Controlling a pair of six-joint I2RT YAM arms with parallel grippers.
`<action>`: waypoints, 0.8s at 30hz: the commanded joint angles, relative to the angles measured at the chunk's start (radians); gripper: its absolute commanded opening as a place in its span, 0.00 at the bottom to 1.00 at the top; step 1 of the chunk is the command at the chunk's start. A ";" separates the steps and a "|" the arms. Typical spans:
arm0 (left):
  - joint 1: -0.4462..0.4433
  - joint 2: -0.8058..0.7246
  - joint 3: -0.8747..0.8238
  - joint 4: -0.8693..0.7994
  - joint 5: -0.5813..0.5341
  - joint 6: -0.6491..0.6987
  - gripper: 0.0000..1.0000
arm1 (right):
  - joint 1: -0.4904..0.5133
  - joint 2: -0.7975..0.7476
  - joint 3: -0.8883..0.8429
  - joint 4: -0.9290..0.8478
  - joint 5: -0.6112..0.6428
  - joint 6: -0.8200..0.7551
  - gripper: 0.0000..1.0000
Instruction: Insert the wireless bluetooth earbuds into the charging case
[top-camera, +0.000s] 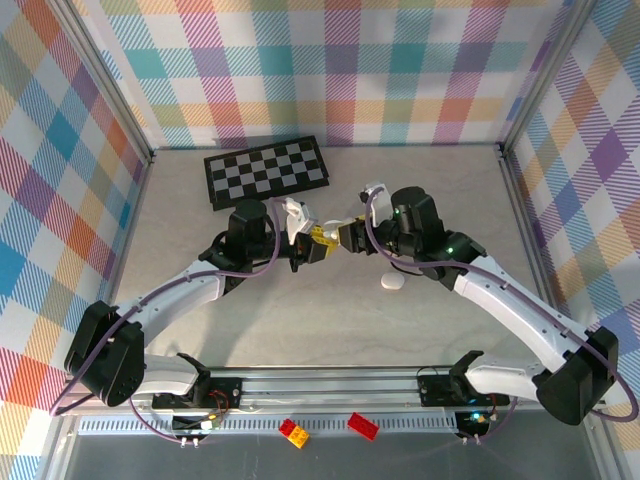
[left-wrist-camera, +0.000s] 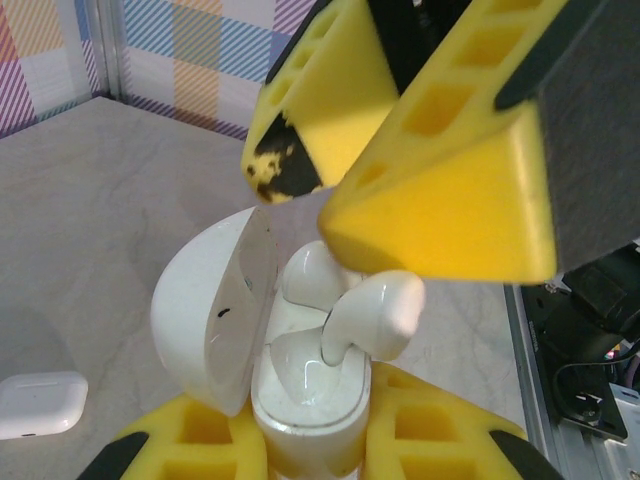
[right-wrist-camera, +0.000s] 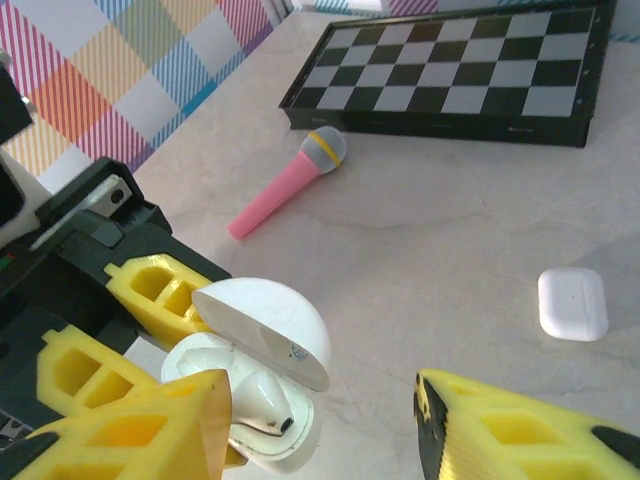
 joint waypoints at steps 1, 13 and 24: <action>-0.003 -0.036 -0.003 0.029 0.035 0.013 0.00 | 0.002 0.011 0.012 -0.002 -0.051 -0.003 0.52; -0.002 -0.006 0.010 0.022 0.052 0.024 0.00 | 0.001 0.055 0.031 0.036 -0.103 0.028 0.59; -0.001 0.003 0.020 0.007 0.045 0.044 0.01 | 0.002 0.021 0.025 -0.008 -0.037 -0.006 0.67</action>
